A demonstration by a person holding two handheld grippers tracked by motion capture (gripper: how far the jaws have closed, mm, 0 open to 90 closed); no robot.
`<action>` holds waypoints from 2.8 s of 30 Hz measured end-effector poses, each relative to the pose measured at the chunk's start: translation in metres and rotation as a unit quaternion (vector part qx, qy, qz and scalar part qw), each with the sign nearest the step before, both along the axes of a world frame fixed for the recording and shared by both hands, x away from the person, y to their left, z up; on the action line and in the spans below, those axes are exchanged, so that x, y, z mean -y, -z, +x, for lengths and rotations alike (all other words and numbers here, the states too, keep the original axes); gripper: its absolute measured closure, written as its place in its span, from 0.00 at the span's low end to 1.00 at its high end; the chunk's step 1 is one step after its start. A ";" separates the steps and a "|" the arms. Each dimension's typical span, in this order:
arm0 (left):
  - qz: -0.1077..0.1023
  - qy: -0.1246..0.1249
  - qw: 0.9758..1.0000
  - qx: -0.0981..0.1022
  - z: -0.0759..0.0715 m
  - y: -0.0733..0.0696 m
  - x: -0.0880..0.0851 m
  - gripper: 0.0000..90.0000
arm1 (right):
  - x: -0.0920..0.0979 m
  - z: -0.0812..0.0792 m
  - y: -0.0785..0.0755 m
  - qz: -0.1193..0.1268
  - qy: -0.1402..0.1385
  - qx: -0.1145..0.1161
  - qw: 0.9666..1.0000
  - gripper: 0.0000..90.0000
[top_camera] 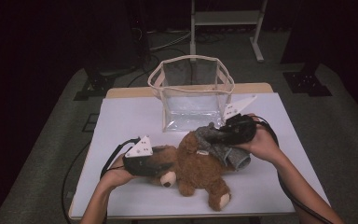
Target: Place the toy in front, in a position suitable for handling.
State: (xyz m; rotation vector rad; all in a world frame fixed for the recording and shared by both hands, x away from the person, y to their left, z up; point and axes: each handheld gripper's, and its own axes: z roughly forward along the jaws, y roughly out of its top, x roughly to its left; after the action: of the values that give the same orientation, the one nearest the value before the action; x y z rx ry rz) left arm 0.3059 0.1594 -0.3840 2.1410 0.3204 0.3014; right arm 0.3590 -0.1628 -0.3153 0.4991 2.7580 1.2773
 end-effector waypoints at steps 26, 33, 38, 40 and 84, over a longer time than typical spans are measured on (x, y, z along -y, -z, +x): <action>0.005 0.028 0.999 0.015 -0.007 -0.002 0.001 0.50 | 0.068 -0.031 0.049 -0.015 0.037 -0.068 0.997 0.83; 0.007 0.029 0.999 0.016 -0.007 -0.002 0.002 0.50 | 0.056 -0.024 0.014 0.000 0.021 -0.038 0.999 0.83; 0.011 0.031 0.999 0.020 -0.008 -0.002 0.002 0.50 | 0.013 -0.010 -0.017 -0.011 -0.021 -0.011 1.000 0.83; 0.012 0.032 0.999 0.021 -0.008 -0.002 0.002 0.50 | -0.010 -0.002 -0.027 -0.015 -0.043 -0.008 0.999 0.83; -0.011 0.047 0.999 0.008 -0.008 0.004 0.008 0.44 | -0.022 -0.025 0.034 -0.026 -0.068 -0.043 0.996 0.85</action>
State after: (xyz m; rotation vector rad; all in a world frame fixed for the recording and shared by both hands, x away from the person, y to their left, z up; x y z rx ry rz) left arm 0.2975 0.1515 -0.3884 2.1229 0.2127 0.2586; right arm 0.3337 -0.1403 -0.3494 0.3778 2.9337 1.2341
